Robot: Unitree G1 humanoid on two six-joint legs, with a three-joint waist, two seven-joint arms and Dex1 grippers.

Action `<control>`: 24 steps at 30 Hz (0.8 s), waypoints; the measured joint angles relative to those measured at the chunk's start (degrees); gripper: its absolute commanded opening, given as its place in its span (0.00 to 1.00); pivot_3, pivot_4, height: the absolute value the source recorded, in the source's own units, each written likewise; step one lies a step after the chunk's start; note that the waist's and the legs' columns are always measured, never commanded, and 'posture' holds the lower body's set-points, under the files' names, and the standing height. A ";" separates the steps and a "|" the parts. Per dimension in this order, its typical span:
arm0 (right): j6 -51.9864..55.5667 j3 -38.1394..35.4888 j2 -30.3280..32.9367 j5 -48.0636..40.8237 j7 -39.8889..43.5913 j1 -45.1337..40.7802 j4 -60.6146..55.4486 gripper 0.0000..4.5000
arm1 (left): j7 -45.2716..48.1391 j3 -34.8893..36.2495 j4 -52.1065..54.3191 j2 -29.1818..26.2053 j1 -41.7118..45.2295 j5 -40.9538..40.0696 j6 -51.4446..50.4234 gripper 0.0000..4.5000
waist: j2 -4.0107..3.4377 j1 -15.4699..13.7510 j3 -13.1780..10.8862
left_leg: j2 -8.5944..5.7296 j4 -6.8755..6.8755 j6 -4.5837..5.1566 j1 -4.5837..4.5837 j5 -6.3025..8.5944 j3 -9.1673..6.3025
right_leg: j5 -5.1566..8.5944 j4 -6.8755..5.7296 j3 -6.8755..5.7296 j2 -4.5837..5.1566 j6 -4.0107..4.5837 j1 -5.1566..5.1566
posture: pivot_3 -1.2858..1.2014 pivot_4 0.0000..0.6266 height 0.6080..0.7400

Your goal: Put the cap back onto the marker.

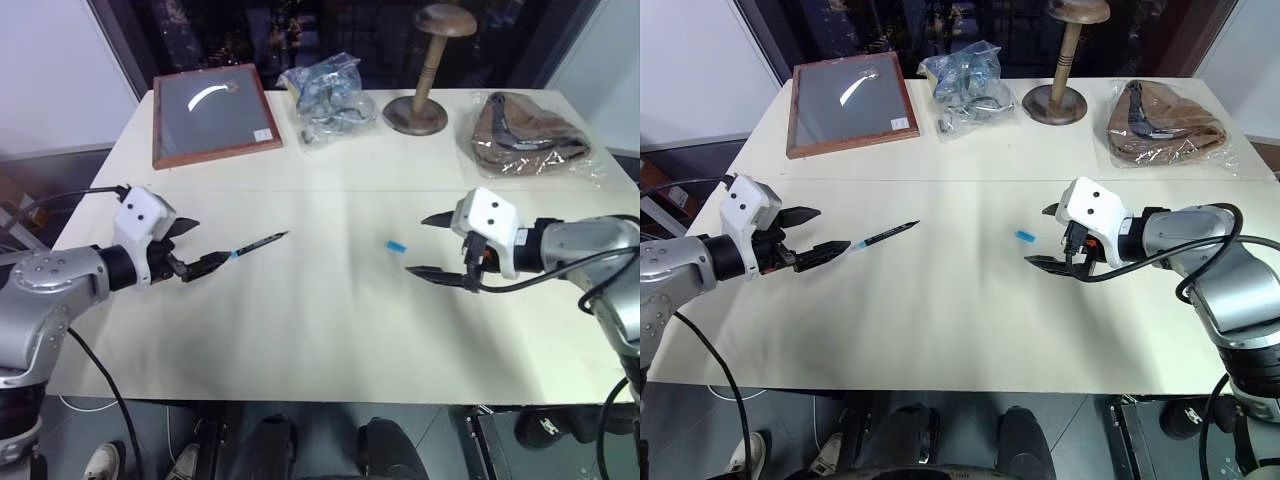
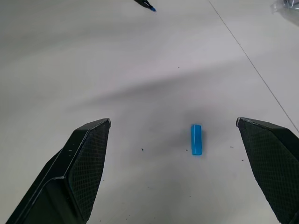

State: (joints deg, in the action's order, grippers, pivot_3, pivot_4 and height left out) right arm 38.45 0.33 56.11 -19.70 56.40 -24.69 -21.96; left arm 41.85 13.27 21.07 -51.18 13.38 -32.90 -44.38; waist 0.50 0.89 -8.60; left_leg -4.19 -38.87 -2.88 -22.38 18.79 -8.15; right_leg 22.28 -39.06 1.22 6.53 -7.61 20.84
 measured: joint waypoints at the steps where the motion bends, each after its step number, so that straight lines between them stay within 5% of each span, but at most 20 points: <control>1: 0.00 0.00 0.00 0.00 0.00 0.00 0.00 1.00 | -0.23 0.00 0.00 0.08 0.00 0.06 0.20 0.99 | 0.00 0.00 0.00 | 0.00 0.00 0.00 0.00 0.00 0.00 | 0.00 0.00 0.00 0.00 0.00 0.00 | 0.52 0.24 1.00; 24: -0.14 1.30 -1.42 0.47 -0.84 -0.15 0.24 1.00 | -1.02 -0.07 -0.02 0.50 1.70 0.41 -0.13 0.99 | 0.00 0.09 0.00 | 0.00 -0.01 0.00 0.00 0.00 0.01 | 0.00 -0.02 0.00 0.00 0.00 0.01 | 0.52 0.24 1.00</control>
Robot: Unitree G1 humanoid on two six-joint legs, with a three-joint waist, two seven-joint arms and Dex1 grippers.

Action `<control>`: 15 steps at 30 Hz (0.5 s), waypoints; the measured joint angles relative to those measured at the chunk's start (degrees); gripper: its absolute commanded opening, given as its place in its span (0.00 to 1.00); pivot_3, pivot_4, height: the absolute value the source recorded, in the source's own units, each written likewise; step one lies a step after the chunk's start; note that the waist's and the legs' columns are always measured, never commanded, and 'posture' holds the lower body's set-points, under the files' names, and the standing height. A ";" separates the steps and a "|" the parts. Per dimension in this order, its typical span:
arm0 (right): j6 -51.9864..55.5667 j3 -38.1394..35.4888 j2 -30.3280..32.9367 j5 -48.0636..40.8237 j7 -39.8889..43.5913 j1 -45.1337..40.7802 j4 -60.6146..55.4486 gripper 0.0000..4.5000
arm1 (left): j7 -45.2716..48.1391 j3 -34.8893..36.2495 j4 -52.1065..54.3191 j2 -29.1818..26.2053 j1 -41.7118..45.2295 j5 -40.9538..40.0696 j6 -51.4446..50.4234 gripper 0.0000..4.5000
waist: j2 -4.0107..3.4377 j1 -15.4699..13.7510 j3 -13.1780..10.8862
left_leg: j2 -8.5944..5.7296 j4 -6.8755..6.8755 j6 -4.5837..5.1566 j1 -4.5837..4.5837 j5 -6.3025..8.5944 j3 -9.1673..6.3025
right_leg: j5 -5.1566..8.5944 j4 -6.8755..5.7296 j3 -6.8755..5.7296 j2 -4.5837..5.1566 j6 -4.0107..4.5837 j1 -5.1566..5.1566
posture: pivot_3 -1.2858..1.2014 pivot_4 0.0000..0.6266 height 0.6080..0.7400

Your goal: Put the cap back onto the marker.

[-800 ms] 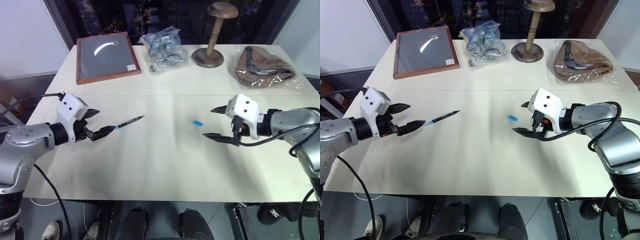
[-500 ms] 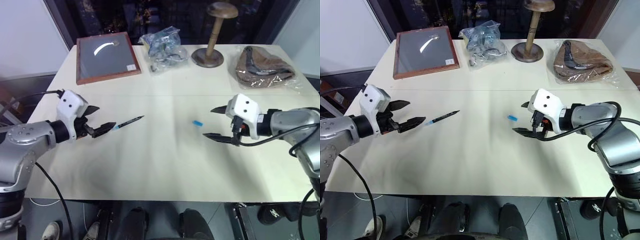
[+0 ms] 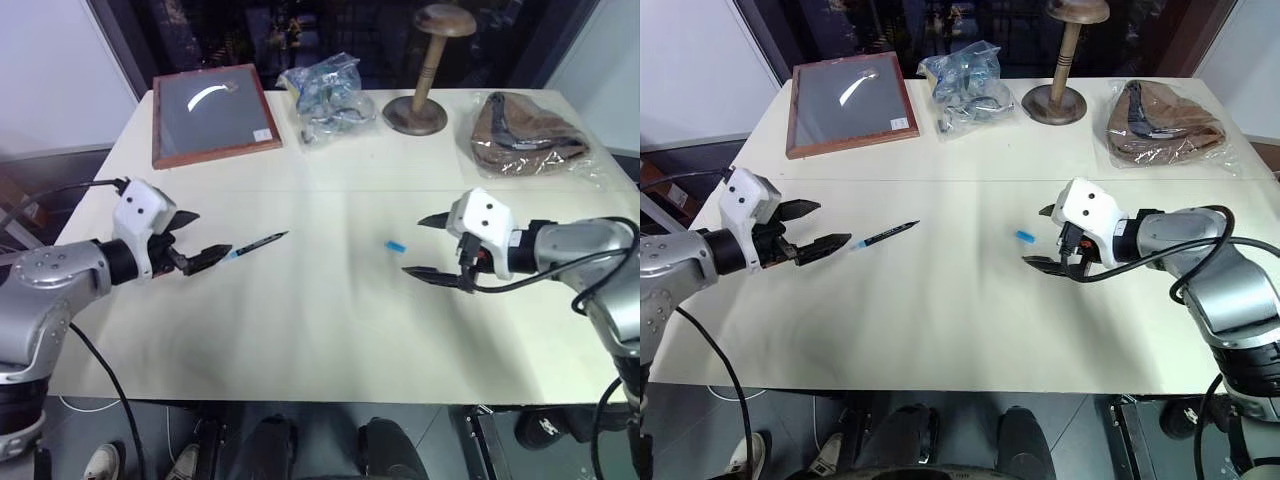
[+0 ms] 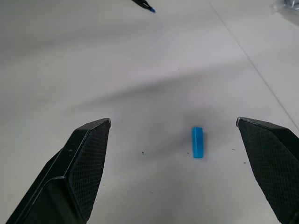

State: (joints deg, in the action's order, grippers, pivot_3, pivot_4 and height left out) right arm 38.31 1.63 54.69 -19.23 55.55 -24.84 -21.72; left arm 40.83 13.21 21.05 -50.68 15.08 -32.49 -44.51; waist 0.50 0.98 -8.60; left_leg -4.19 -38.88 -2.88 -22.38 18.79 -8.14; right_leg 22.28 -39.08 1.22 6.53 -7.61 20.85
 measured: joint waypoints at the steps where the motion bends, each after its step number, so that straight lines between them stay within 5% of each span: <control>1: 0.00 0.04 -0.08 -0.01 0.00 0.00 0.00 1.00 | -0.01 0.00 0.00 0.00 0.00 0.04 0.00 0.99 | 0.00 0.00 0.00 | 0.00 0.00 0.00 0.00 0.00 0.00 | 0.00 0.00 0.00 0.00 0.00 0.00 | 0.52 0.24 1.00; 15: 0.00 0.07 -0.25 -0.02 -0.14 -0.01 -0.01 1.00 | 0.21 -0.78 -0.34 0.04 0.11 1.50 0.65 0.99 | 0.00 0.00 0.00 | 0.00 -0.01 0.00 0.00 0.00 0.00 | 0.00 -0.01 -0.01 0.00 0.00 0.00 | 0.52 0.24 1.00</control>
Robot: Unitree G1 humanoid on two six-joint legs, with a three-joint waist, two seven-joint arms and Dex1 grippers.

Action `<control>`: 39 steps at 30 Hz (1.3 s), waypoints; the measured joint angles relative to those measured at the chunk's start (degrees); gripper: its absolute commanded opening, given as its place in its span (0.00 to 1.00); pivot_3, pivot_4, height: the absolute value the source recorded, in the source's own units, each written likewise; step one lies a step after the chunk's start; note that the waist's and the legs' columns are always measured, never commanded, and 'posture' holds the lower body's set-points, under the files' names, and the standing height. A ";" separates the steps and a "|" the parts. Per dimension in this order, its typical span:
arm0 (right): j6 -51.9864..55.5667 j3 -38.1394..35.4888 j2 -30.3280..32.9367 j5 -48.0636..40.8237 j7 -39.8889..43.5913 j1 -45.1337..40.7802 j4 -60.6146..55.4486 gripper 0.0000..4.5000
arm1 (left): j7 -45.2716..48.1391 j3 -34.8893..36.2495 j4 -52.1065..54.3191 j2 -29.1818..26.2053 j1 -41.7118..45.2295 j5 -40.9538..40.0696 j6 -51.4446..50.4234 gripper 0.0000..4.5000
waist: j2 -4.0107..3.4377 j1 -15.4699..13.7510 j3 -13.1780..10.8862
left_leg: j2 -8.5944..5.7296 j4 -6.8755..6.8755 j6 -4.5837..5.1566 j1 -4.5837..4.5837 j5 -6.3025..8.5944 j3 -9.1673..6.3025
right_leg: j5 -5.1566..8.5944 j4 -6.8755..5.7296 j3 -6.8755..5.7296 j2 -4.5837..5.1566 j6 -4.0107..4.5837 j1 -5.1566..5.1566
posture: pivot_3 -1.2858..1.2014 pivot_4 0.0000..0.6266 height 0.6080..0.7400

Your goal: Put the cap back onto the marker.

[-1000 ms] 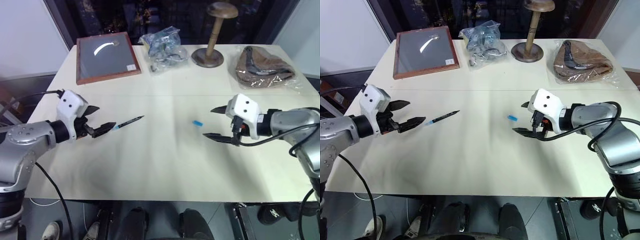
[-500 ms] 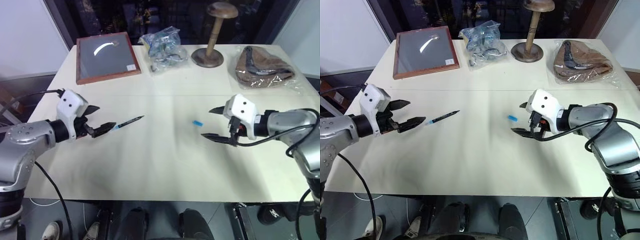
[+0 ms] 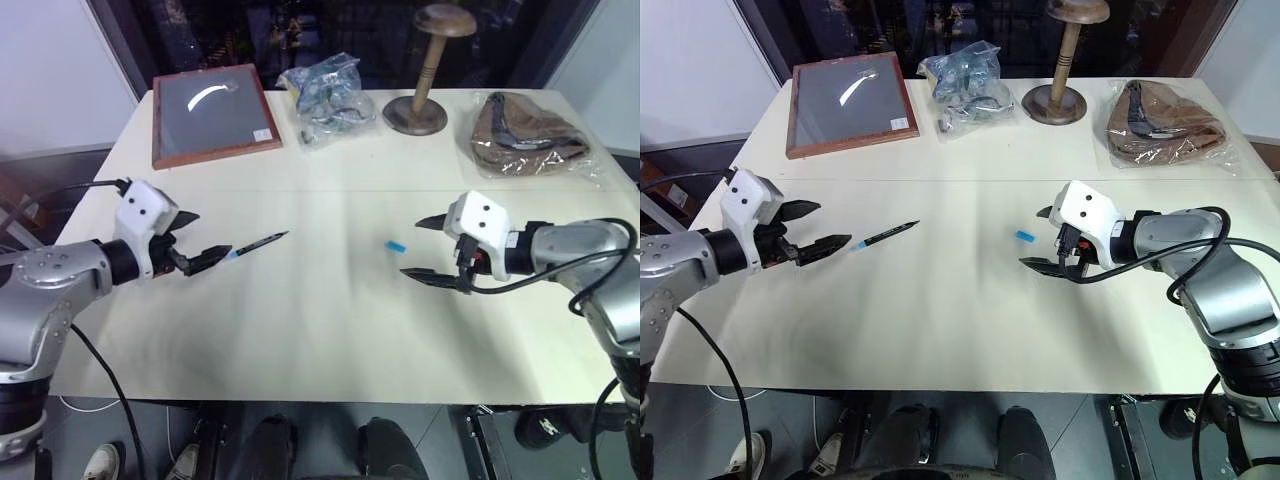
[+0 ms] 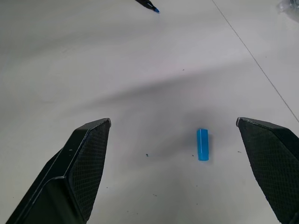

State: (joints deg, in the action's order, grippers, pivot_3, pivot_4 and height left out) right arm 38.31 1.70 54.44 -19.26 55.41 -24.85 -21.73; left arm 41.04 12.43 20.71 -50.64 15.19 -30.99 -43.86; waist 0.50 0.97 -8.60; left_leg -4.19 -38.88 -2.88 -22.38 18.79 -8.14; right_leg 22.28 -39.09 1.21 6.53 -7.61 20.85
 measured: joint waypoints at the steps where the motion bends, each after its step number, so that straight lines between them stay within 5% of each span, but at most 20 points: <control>1: 0.01 0.00 -0.06 -0.01 -0.08 0.01 -0.04 1.00 | 0.09 -0.18 -0.36 0.00 0.15 0.40 0.54 0.99 | 0.00 0.00 0.00 | 0.00 0.00 0.00 0.00 0.00 0.00 | 0.00 0.00 0.00 0.00 0.00 0.00 | 0.52 0.24 1.00; 17: 2.78 -0.89 -0.87 -1.80 -3.05 4.25 -4.66 1.00 | 5.28 -5.30 -9.48 0.80 3.43 5.77 8.50 0.99 | 0.00 -0.17 0.00 | -0.02 -0.07 0.00 0.00 0.00 -0.02 | 0.00 -0.06 -0.05 0.01 0.00 -0.02 | 0.52 0.24 1.00; 27: 7.83 -4.38 -3.14 -3.33 -9.62 7.55 -11.37 1.00 | 16.06 -15.97 -34.34 7.70 16.28 14.07 24.44 0.99 | 0.01 -0.04 0.01 | -0.04 -0.12 0.00 -0.02 0.00 0.00 | -0.01 -0.13 -0.19 -0.02 -0.01 -0.03 | 0.52 0.24 1.00; 39: 15.20 -8.66 -8.15 -5.28 -19.42 13.95 -22.49 1.00 | 21.99 -20.74 -59.90 14.96 27.89 22.76 37.03 0.99 | 0.03 0.12 0.02 | -0.08 -0.17 0.01 -0.03 0.00 0.00 | -0.01 -0.28 -0.30 -0.01 -0.02 -0.05 | 0.52 0.24 1.00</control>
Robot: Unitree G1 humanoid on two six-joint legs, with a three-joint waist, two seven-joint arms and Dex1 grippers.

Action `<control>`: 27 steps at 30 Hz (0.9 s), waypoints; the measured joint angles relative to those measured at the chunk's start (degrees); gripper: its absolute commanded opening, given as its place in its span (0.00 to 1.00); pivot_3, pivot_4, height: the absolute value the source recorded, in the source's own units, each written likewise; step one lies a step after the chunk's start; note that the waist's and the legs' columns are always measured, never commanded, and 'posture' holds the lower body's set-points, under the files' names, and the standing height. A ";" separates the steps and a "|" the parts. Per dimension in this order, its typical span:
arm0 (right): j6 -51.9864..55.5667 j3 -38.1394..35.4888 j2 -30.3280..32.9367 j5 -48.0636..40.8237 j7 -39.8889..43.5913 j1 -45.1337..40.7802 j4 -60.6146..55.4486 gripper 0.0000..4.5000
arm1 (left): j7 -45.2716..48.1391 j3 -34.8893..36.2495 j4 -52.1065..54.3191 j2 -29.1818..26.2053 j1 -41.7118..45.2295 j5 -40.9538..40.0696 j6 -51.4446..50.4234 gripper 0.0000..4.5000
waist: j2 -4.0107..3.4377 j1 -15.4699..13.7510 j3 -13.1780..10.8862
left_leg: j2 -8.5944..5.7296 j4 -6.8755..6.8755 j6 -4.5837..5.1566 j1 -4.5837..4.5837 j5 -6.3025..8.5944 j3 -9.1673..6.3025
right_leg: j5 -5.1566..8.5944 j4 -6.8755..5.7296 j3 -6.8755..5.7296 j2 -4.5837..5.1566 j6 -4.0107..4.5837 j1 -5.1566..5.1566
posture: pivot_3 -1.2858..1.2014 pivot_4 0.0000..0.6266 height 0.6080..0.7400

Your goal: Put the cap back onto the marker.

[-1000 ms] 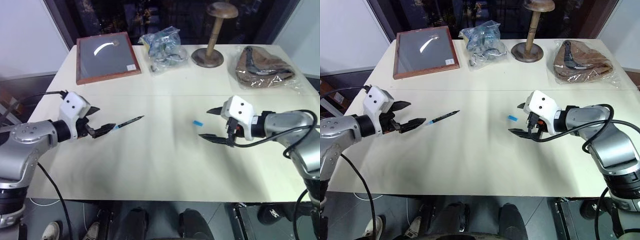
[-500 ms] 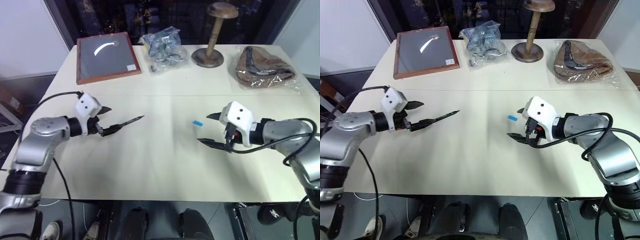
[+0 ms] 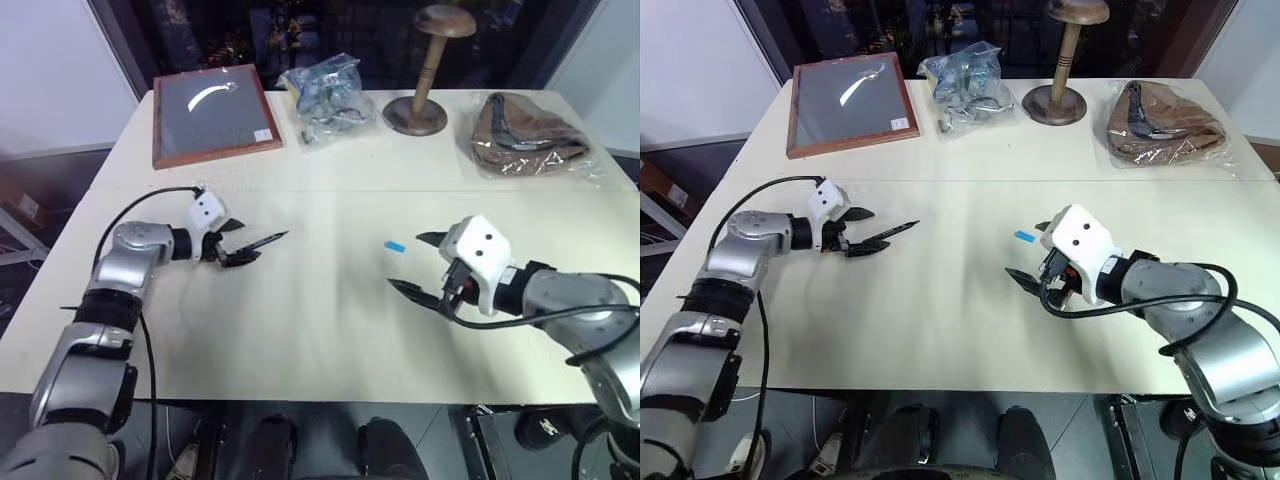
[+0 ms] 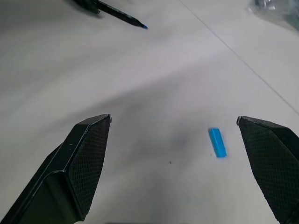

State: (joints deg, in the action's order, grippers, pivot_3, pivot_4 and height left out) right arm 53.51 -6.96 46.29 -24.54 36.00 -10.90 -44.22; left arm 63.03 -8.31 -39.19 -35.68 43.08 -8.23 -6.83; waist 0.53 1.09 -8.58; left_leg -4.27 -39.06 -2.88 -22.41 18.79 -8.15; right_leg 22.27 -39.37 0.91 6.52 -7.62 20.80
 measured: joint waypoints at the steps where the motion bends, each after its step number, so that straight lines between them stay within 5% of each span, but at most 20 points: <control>1: 0.86 -0.52 -0.28 -0.34 -0.84 0.55 -1.01 1.00 | 0.43 -0.12 -1.75 0.46 0.66 0.66 1.18 0.99 | 0.00 0.01 0.00 | 0.00 0.00 0.00 0.00 0.00 0.00 | 0.00 -0.02 0.00 0.00 0.00 0.00 | 0.52 0.24 1.00; 11: 3.91 -2.87 -0.59 -1.96 -4.57 3.35 -5.05 1.00 | 0.65 -1.29 -11.48 2.21 5.08 5.98 11.15 0.99 | 0.02 -0.05 0.02 | -0.04 -0.08 0.00 0.05 0.00 -0.03 | -0.01 -0.09 -0.03 0.01 -0.02 -0.06 | 0.52 0.24 1.00; 15: 4.04 -2.87 -0.58 -2.78 -5.11 3.34 -5.18 1.00 | 0.78 -1.36 -12.52 2.32 5.40 6.62 12.24 0.71 | 0.03 0.03 0.05 | -0.04 -0.10 0.00 0.09 0.00 -0.04 | -0.01 -0.12 -0.03 0.01 -0.02 -0.09 | 0.52 0.24 1.00; 21: 3.99 -2.86 -0.23 -2.92 -5.22 3.15 -4.99 1.00 | 1.35 -1.54 -12.50 2.28 5.07 7.09 12.61 0.02 | 0.02 0.11 0.06 | -0.03 -0.10 0.00 0.11 0.00 -0.03 | -0.01 -0.15 -0.03 0.00 -0.02 -0.09 | 0.52 0.24 1.00; 27: 3.27 -2.83 0.08 -2.90 -4.71 2.54 -3.78 1.00 | 1.81 -1.43 -12.36 1.88 4.91 7.09 12.32 0.01 | 0.03 0.18 0.10 | -0.02 -0.09 0.01 0.13 0.00 -0.03 | -0.01 -0.18 -0.03 0.00 -0.02 -0.09 | 0.52 0.24 1.00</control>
State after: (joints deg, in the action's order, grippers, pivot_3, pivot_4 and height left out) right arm 56.79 -9.79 46.37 -27.44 31.28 -8.36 -47.99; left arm 64.84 -9.74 -51.54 -33.80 47.99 -1.14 5.49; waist 0.56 1.27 -8.48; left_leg -4.29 -39.15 -2.87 -22.28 18.79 -8.18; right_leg 22.26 -39.55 0.89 6.52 -7.64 20.71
